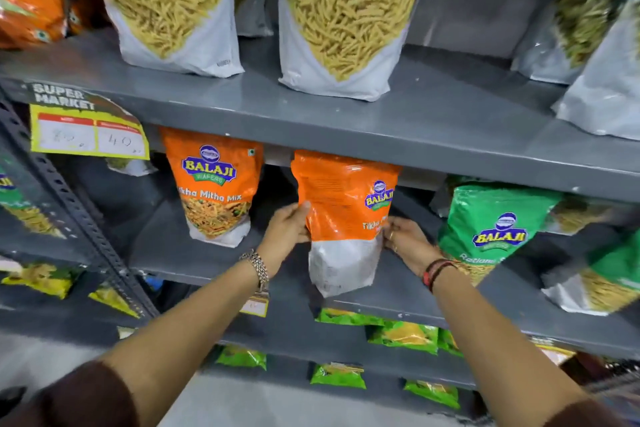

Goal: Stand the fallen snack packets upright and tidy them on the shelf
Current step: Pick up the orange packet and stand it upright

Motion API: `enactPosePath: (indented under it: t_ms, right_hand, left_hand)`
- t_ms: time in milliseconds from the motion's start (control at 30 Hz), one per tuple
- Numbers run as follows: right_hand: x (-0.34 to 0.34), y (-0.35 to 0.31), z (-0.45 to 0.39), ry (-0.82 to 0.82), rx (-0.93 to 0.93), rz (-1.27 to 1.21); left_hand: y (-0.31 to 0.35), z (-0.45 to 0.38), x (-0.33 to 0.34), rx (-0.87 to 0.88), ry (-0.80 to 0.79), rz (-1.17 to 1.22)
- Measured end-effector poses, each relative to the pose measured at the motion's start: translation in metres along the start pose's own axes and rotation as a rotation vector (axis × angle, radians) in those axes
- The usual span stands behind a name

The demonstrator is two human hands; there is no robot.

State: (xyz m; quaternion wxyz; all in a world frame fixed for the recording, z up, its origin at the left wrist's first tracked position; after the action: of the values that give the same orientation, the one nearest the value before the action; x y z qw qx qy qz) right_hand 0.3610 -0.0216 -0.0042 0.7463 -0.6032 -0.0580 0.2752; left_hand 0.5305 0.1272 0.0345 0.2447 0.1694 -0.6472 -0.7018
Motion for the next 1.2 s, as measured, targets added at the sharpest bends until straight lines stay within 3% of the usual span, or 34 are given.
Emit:
enactPosePath:
  t_ms: [133, 267, 367, 467, 567, 667, 833, 1067, 1200]
  right_hand:
    - [0.004, 0.008, 0.002, 0.056, -0.066, -0.064]
    - [0.001, 0.016, 0.002, 0.101, -0.082, -0.085]
    - [-0.003, 0.016, 0.005, 0.114, -0.102, -0.081]
    - [-0.008, 0.016, 0.013, 0.147, -0.149, 0.011]
    - [-0.010, 0.019, 0.028, 0.205, -0.210, 0.146]
    - [-0.008, 0.026, 0.053, 0.254, -0.246, 0.165]
    - [0.018, 0.034, 0.088, 0.218, -0.265, -0.007]
    - [0.048, 0.024, 0.088, 0.122, -0.319, 0.032]
    - [0.032, 0.027, 0.086, 0.142, -0.292, -0.005]
  left_hand:
    - [0.001, -0.009, -0.003, 0.012, -0.030, -0.061]
    - [-0.014, -0.008, -0.004, -0.043, 0.045, -0.039]
    - [-0.039, -0.002, -0.003, -0.185, 0.037, -0.148]
    - [-0.066, 0.021, 0.006, -0.419, -0.109, -0.335]
    - [-0.082, 0.039, 0.025, -0.587, -0.256, -0.220]
    - [-0.084, 0.030, 0.039, -0.532, -0.275, -0.137]
    - [-0.085, -0.003, 0.051, -0.483, -0.098, -0.045]
    - [-0.082, -0.039, 0.047, -0.457, -0.001, -0.196]
    - [-0.085, -0.030, 0.035, -0.399, -0.002, -0.220]
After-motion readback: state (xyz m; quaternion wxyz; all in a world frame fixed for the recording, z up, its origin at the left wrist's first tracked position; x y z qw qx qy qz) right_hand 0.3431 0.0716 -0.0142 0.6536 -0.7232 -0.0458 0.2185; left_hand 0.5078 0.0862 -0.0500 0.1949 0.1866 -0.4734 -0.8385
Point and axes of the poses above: each hand's wrist, its own z-axis away from the middle knuckle, its own x-axis out of the palm, y = z × x, the point moved 6 cm from there along -z, towards the middle knuckle, and after that the axes turned 3 degrees about y, right-handed, at the moved point
